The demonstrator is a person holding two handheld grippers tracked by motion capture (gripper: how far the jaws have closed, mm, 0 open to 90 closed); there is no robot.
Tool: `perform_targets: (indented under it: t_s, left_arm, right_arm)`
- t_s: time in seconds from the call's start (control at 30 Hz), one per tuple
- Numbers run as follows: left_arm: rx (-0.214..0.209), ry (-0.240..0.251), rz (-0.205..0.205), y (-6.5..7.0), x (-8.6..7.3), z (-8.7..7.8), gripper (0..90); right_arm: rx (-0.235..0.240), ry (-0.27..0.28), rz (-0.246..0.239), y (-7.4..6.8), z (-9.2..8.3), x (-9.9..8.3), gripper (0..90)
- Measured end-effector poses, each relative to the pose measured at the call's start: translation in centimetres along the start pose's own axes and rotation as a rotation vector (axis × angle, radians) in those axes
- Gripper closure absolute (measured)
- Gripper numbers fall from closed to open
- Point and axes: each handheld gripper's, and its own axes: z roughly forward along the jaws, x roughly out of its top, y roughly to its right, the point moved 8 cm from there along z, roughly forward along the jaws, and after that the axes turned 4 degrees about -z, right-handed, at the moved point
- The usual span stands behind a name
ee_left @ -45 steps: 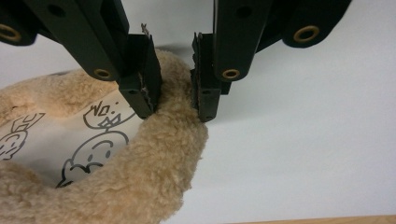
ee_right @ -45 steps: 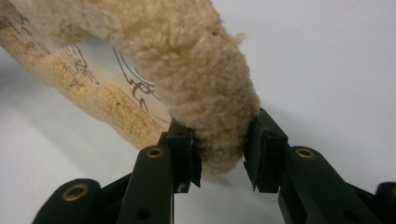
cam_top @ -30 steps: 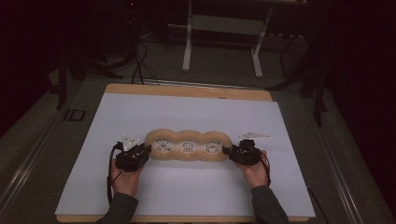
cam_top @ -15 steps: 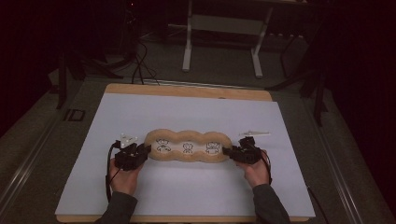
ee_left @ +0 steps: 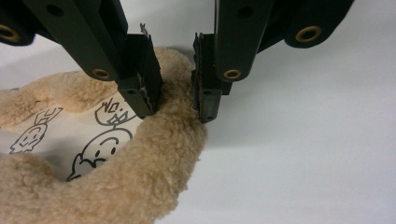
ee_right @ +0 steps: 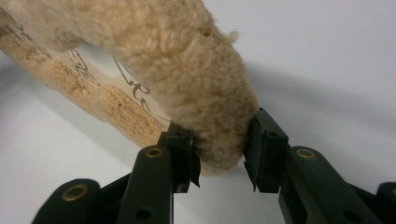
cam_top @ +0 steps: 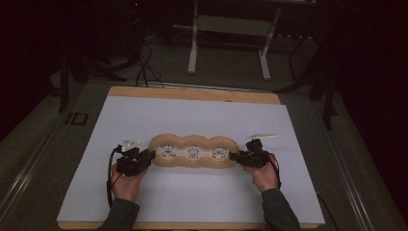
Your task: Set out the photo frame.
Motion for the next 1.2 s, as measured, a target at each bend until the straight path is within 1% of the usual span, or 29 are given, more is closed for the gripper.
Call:
perform_targets:
  t_s: [0.1, 0.13, 0.2, 0.23, 0.3, 0.5, 0.53, 0.7, 0.73, 0.77, 0.8, 0.83, 0.87, 0.9, 0.93, 1.03, 1.13, 1.2]
  left_arm:
    - [-0.011, -0.002, -0.005, -0.1, 0.0, 0.0, 71.6]
    - [-0.022, 0.0, -0.012, -0.1, 0.0, 0.0, 71.1]
    - [-0.028, 0.003, -0.01, -0.1, 0.0, 0.0, 69.6]
    - [-0.028, 0.003, -0.01, -0.1, 0.0, 0.0, 68.1]
    - [-0.046, 0.009, -0.015, -0.2, -0.1, -0.1, 63.9]
    - [-0.044, 0.009, -0.028, -0.6, -0.2, -0.2, 55.2]
    - [-0.038, 0.01, -0.022, -0.7, -0.3, -0.3, 53.9]
    - [-0.044, 0.011, -0.007, -0.8, -0.4, -0.6, 51.6]
    - [-0.04, 0.011, 0.004, -0.8, -0.5, -0.7, 51.2]
    - [-0.04, 0.011, 0.004, -0.8, -0.5, -0.7, 51.2]
    - [-0.034, 0.014, 0.017, -0.8, -0.5, -0.9, 51.2]
    - [-0.034, 0.014, 0.017, -0.8, -0.5, -0.9, 51.2]
    - [-0.029, 0.013, 0.033, -0.8, -0.6, -1.1, 51.1]
    - [-0.029, 0.013, 0.033, -0.8, -0.6, -1.1, 50.9]
    - [-0.022, 0.015, 0.045, -0.8, -0.6, -1.3, 50.8]
    - [-0.022, 0.014, 0.051, -0.8, -0.7, -1.4, 50.2]
    - [-0.031, 0.008, 0.057, -0.8, -0.8, -1.6, 49.8]
    - [-0.036, 0.007, 0.06, -0.7, -0.7, -1.7, 50.4]
  right_arm:
    - [0.002, 0.002, 0.0, 0.0, 0.0, 0.0, 64.1]
    - [0.003, 0.005, 0.006, 0.1, 0.1, 0.0, 61.8]
    - [0.001, 0.008, 0.011, 0.1, 0.2, -0.1, 60.3]
    - [0.001, 0.008, 0.011, 0.1, 0.2, -0.1, 60.3]
    - [-0.005, 0.014, 0.006, 0.2, 0.2, -0.2, 57.1]
    - [-0.004, 0.019, 0.0, 0.1, 0.2, -0.4, 51.9]
    - [-0.002, 0.021, -0.007, -0.1, 0.2, -0.4, 50.5]
    - [-0.015, 0.015, -0.023, -0.2, 0.1, -0.6, 48.2]
    - [-0.025, 0.018, -0.029, -0.1, 0.0, -0.7, 47.2]
    - [-0.025, 0.018, -0.029, -0.1, 0.0, -0.7, 47.2]
    - [-0.024, 0.022, -0.029, -0.1, -0.2, -0.8, 46.6]
    - [-0.026, 0.022, -0.029, 0.0, -0.3, -0.9, 46.3]
    - [-0.028, 0.025, -0.031, 0.0, -0.5, -1.0, 45.8]
    - [-0.03, 0.027, -0.031, 0.1, -0.7, -1.1, 45.4]
    - [-0.031, 0.03, -0.033, 0.1, -0.8, -1.2, 45.1]
    - [-0.032, 0.031, -0.032, 0.2, -1.1, -1.4, 44.8]
    - [-0.029, 0.031, -0.027, 0.4, -1.7, -1.8, 44.6]
    - [-0.03, 0.032, -0.032, 0.3, -1.8, -1.9, 44.5]
